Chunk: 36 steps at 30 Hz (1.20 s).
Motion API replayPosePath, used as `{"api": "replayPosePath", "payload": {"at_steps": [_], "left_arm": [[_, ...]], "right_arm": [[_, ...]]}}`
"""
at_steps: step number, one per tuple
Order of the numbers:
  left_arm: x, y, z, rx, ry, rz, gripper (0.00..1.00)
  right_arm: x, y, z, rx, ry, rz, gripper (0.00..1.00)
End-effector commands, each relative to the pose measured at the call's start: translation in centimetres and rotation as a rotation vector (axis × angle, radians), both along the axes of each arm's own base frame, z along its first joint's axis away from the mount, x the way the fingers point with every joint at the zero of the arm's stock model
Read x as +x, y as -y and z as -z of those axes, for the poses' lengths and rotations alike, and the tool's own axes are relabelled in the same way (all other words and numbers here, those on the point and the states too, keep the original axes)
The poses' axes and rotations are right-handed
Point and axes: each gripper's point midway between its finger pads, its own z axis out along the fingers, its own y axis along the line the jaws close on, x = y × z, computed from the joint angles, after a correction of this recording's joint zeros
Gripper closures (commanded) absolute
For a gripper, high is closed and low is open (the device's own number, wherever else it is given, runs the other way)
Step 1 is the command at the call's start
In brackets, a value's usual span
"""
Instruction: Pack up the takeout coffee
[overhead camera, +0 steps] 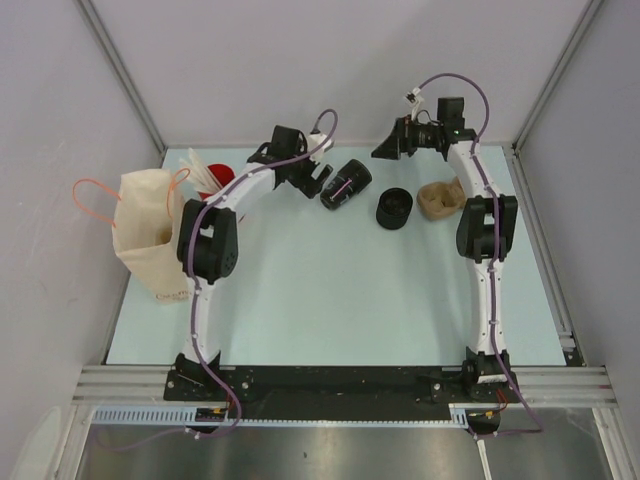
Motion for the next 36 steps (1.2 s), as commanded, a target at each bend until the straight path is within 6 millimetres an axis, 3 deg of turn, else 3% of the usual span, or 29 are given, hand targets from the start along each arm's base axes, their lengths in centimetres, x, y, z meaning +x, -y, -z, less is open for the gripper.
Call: {"api": "replayPosePath", "payload": {"at_steps": [1,4,5,6,10,11,15,21,27,36], "left_arm": [[-0.7,2.0,-6.2,-0.097,0.092,0.043,0.01],[-0.3,2.7,-6.8,-0.098,0.107,0.046,0.01],[0.0,2.9,-6.1,-0.093,0.098,0.045,0.01],[0.3,3.1,-6.8,-0.094,0.113,0.046,0.00],[1.3,3.7,-5.7,-0.081,0.103,0.039,0.01],[1.6,3.8,-4.7,-0.073,0.089,0.034,0.01],[2.5,4.4,-4.3,-0.065,0.102,0.026,0.00],[3.7,3.9,-2.1,-0.021,0.103,-0.020,0.01],[3.3,4.1,-0.8,-0.024,0.075,-0.018,0.00],[3.1,4.1,-0.9,-0.028,0.077,-0.013,0.01]], "right_arm": [[2.2,-1.2,-1.4,0.032,0.088,0.021,0.02],[4.1,-1.1,0.4,-0.018,0.093,0.112,0.02],[4.3,-1.1,0.7,-0.021,0.101,0.113,0.01],[4.3,-1.2,1.2,-0.021,0.097,0.114,0.01],[4.5,-2.1,1.2,0.004,0.137,0.090,0.01],[4.5,-2.3,1.2,0.010,0.140,0.082,0.01],[4.9,-3.0,1.3,0.036,0.156,0.072,0.03],[4.4,-5.0,3.2,0.064,0.102,0.037,0.05],[3.7,-7.0,5.4,0.061,0.057,0.008,0.05],[2.8,-7.6,4.9,0.105,0.030,-0.044,0.06]]}}
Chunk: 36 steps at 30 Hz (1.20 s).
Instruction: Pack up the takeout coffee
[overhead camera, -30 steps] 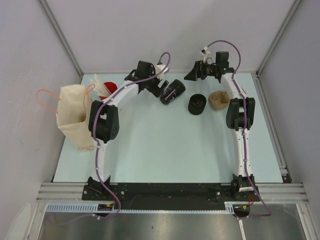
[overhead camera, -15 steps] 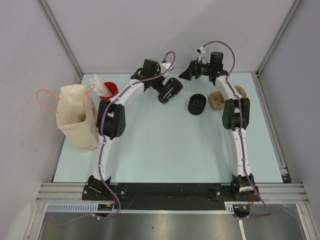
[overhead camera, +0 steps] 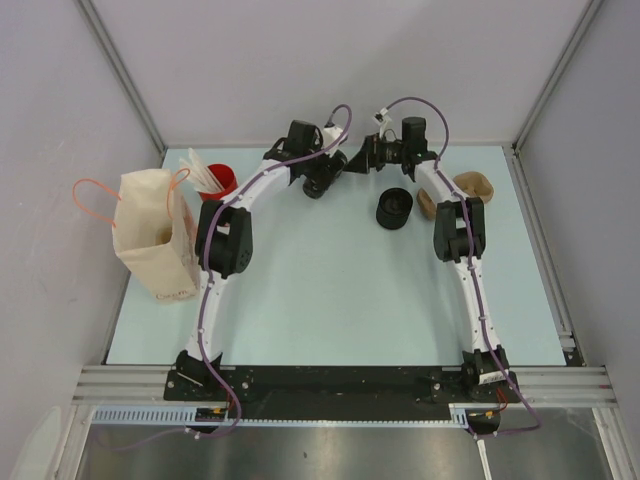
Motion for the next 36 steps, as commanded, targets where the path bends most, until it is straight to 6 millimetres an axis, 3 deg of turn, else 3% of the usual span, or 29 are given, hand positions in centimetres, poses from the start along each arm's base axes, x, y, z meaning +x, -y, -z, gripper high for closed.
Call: {"api": "replayPosePath", "payload": {"at_steps": [1,7,16,25,36], "left_arm": [[0.2,0.3,-0.4,-0.011,0.014,-0.007,0.01],[0.4,0.3,0.6,-0.008,-0.012,-0.015,0.01],[2.8,-2.9,0.2,-0.018,-0.021,-0.158,0.01],[0.2,-1.2,0.5,-0.053,-0.087,-0.017,0.01],[-1.5,0.0,1.2,0.003,-0.104,0.111,0.02]], "right_arm": [[0.3,-0.3,-3.6,0.053,0.082,-0.034,0.06],[0.8,0.7,-5.1,0.099,0.051,-0.006,0.09],[0.9,2.4,-8.0,0.131,0.059,0.003,0.11],[0.5,2.2,-9.1,0.134,0.076,-0.010,0.12],[0.4,2.6,-9.7,0.139,0.087,-0.020,0.11]]}}
